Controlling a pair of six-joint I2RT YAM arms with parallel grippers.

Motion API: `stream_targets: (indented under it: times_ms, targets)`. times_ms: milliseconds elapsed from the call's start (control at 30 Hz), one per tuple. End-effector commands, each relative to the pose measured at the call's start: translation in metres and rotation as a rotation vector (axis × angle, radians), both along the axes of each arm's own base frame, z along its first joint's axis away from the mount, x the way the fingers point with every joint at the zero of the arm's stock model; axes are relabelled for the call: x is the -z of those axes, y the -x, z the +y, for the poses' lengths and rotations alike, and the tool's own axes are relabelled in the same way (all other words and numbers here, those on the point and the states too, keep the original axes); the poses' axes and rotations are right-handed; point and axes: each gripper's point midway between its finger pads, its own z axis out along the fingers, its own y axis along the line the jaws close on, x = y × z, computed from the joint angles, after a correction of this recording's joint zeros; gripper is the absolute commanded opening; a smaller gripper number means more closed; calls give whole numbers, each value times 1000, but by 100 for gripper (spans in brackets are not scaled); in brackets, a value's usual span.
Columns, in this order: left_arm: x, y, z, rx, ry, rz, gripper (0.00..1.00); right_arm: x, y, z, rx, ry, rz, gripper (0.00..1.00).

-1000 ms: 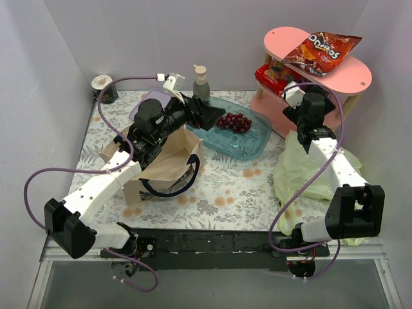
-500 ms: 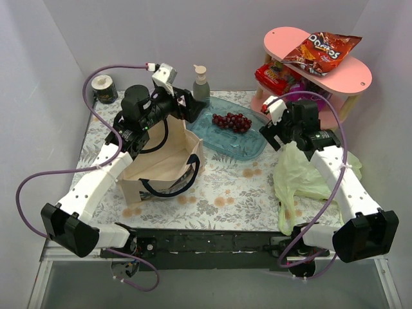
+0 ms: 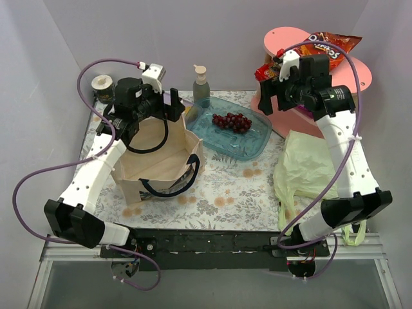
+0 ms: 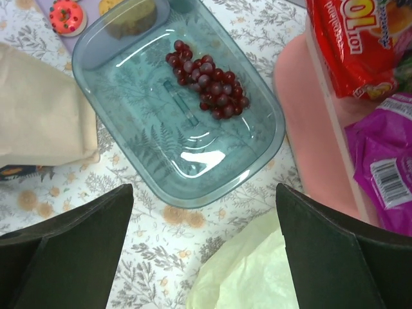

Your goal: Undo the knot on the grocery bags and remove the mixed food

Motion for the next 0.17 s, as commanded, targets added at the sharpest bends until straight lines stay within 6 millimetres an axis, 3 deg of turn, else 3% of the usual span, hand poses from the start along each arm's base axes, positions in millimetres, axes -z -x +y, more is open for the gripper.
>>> stream_targets:
  times_ms: [0, 133]
  targets:
    - [-2, -13, 13, -53, -10, -22, 98, 3, 29, -7, 17, -10, 39, 98]
    - [0, -26, 13, -66, -11, -15, 98, 19, 36, -10, 8, 19, 76, 98]
